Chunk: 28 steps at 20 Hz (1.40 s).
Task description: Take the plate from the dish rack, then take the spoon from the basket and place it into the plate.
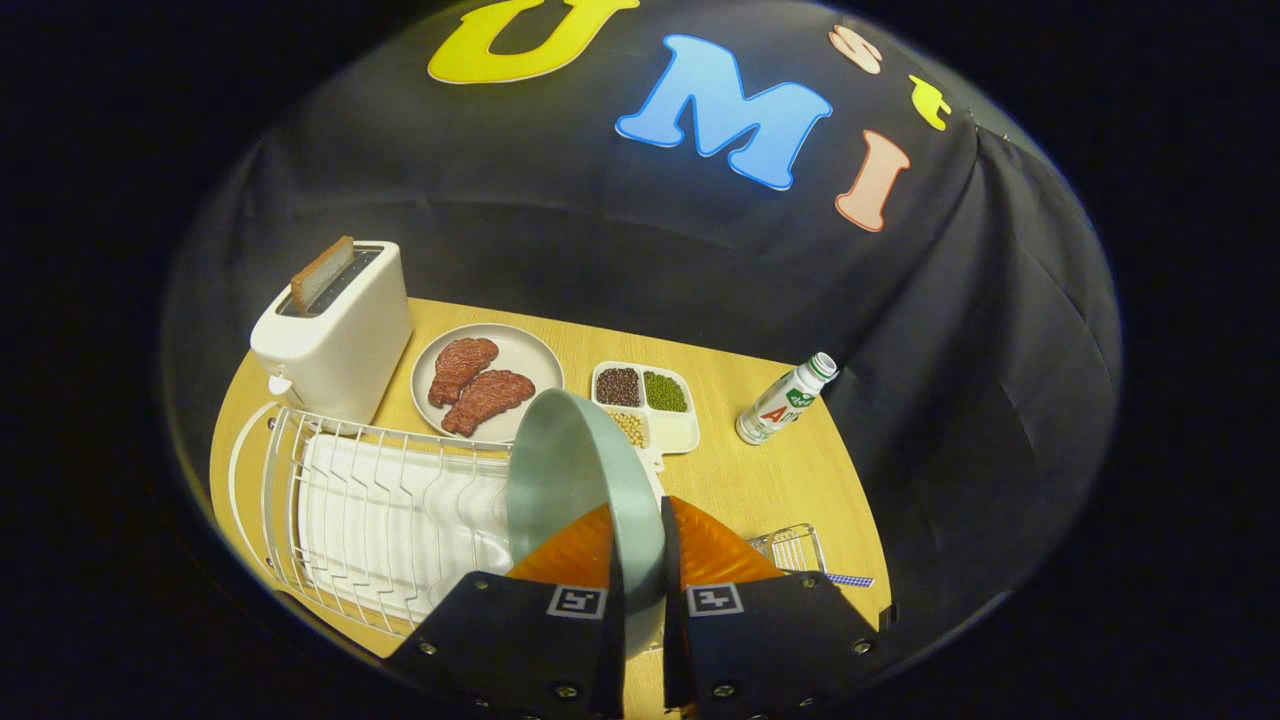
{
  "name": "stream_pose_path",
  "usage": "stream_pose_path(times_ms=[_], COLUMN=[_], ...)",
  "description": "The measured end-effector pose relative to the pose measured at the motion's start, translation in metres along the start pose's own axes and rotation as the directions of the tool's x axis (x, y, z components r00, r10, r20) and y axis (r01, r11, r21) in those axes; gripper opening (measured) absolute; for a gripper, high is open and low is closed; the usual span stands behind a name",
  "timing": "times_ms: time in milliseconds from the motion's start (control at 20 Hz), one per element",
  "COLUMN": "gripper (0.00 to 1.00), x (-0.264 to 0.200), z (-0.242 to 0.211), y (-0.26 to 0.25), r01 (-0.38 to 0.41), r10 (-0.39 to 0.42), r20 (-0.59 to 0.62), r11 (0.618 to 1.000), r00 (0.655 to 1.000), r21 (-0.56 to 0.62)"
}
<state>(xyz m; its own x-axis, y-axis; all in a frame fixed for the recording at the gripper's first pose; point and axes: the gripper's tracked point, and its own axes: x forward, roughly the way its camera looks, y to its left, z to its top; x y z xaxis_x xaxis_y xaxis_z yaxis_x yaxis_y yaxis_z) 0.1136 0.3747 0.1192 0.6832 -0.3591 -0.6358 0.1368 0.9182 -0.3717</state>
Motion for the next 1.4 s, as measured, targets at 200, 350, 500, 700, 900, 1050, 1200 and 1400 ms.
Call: stream_pose_path(times_ms=[200, 350, 500, 700, 900, 1050, 1200, 1400], gripper=[0.15, 0.15, 0.15, 0.15, 0.15, 0.15, 0.15, 0.15], x=[-0.015, -0.029, -0.044, -0.054, -0.058, -0.063, -0.058, -0.058], z=[0.005, -0.002, -0.019, -0.044, -0.073, -0.095, -0.124, -0.159], y=[-0.01, -0.026, -0.051, -0.092, -0.12, -0.131, -0.14, -0.148], r01=[-0.073, -0.156, -0.242, -0.313, -0.369, -0.447, -0.495, -0.544], r10=[0.072, 0.157, 0.246, 0.32, 0.382, 0.461, 0.516, 0.583], r20=[0.01, 0.001, -0.006, -0.004, -0.022, -0.009, -0.024, -0.05], r11=[0.996, 0.983, 0.958, 0.929, 0.904, 0.864, 0.832, 0.784], r00=[0.997, 0.988, 0.969, 0.948, 0.924, 0.887, 0.856, 0.811], r21=[0.051, 0.097, 0.152, 0.196, 0.218, 0.231, 0.251, 0.3])
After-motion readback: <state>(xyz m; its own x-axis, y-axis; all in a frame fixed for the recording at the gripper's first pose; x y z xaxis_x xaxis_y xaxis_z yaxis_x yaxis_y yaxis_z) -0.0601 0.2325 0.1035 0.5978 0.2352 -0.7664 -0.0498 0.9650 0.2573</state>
